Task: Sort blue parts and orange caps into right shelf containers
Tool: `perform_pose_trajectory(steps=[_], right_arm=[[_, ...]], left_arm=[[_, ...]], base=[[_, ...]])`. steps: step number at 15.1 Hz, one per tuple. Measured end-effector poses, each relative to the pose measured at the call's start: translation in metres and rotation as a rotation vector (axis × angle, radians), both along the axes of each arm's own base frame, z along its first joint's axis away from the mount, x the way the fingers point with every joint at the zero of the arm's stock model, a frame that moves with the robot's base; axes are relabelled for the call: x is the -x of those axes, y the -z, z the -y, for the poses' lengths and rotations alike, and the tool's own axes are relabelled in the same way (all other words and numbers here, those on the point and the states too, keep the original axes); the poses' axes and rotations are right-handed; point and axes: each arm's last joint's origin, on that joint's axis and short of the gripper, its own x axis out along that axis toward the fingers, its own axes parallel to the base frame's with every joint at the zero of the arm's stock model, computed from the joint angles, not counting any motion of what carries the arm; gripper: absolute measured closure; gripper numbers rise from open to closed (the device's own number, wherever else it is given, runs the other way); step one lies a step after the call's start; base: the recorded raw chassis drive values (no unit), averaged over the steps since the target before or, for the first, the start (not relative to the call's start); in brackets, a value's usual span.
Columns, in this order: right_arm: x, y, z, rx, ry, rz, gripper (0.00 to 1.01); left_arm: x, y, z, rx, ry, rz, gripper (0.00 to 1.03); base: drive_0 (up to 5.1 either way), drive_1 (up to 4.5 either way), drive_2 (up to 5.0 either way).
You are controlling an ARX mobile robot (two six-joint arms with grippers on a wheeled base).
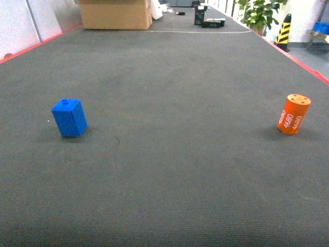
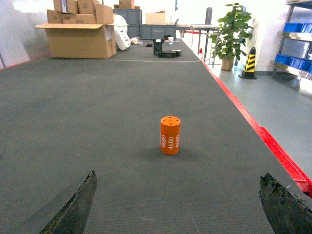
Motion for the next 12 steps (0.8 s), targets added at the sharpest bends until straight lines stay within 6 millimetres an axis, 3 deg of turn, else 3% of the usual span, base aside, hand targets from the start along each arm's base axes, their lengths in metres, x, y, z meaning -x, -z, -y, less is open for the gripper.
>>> perform_pose_trajectory(steps=[12], right_arm=[[0.0,0.0,0.0,0.0,0.0,0.0,0.03]], left_arm=[[0.0,0.0,0.0,0.0,0.0,0.0,0.05]], base=[[0.0,0.0,0.0]])
